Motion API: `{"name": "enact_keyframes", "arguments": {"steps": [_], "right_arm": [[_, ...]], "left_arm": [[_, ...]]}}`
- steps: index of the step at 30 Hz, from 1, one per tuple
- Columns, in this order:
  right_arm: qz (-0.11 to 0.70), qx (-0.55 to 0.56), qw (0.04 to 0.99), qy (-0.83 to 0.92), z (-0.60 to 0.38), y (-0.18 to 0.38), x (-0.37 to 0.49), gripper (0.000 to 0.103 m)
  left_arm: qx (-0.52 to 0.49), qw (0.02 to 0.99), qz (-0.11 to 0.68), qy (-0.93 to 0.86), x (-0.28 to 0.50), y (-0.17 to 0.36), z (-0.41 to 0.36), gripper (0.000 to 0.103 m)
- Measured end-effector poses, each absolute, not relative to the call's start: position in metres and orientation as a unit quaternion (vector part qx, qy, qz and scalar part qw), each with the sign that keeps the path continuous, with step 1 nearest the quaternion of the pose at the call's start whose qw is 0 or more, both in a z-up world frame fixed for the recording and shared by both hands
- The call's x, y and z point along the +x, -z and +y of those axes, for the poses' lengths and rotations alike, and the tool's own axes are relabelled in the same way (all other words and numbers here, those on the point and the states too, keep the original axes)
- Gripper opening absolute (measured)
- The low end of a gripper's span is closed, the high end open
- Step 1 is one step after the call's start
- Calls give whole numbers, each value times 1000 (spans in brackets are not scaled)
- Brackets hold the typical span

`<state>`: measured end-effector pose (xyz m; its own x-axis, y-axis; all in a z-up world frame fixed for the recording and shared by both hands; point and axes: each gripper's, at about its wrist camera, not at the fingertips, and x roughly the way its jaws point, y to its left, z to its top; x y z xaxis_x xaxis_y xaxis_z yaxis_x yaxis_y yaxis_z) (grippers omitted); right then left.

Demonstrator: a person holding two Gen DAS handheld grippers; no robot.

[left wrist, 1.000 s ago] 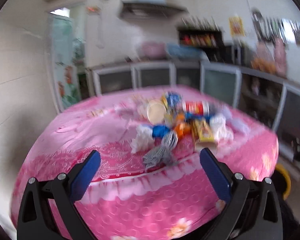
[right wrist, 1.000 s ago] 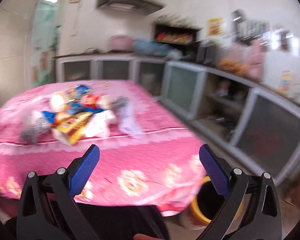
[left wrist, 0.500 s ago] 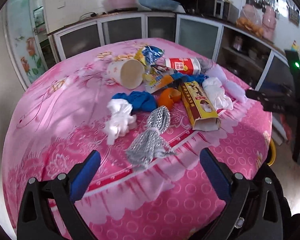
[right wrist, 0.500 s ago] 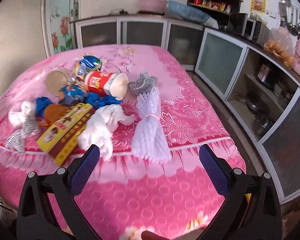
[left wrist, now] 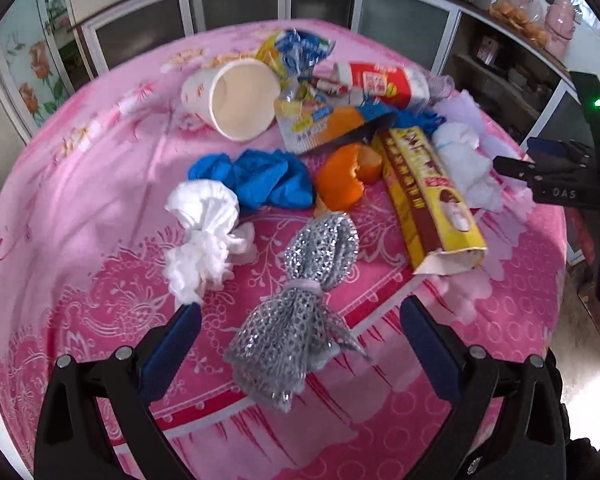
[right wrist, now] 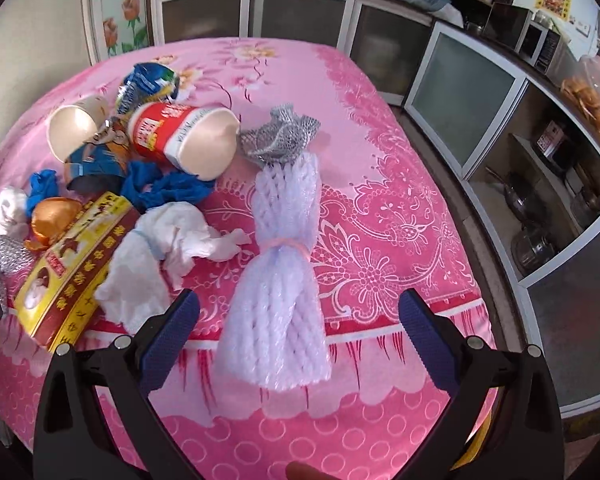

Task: Collect trash
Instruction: 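Grasp the silver mesh net with the left tool while the right tool grasps the white foam net, then carry both nets over the yellow bin and open both tools to drop them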

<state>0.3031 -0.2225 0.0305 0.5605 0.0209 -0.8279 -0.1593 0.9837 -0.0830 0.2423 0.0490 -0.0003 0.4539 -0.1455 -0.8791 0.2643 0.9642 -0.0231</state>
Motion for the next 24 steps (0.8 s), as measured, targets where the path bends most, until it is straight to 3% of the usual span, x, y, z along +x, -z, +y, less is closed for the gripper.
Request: {"name": "enact_keyframes", "arguments": {"steps": [4, 6, 8, 11, 12, 13, 15, 18, 24], "right_arm": [[481, -55, 873, -58, -226, -25, 311, 94], [495, -52, 865, -62, -226, -19, 315, 82], [506, -52, 859, -63, -225, -13, 320, 76], [511, -54, 855, -69, -222, -9, 319, 58], [510, -50, 856, -72, -221, -9, 318, 45], [510, -48, 856, -74, -221, -10, 317, 38], [509, -50, 856, -72, -218, -10, 316, 29], [505, -42, 859, -72, -219, -12, 315, 25], [485, -39, 871, -68, -221, -23, 307, 23]], "left_arm": [[54, 841, 524, 118, 252, 10, 50, 96], [31, 833, 537, 130, 254, 13, 52, 94], [30, 827, 546, 129, 256, 18, 52, 85], [39, 832, 539, 126, 256, 16, 52, 60], [34, 832, 539, 126, 258, 15, 53, 45], [24, 832, 540, 126, 259, 14, 57, 33], [14, 831, 542, 128, 263, 13, 60, 27], [13, 833, 539, 127, 264, 13, 64, 16], [-2, 843, 519, 142, 255, -4, 69, 15]]}}
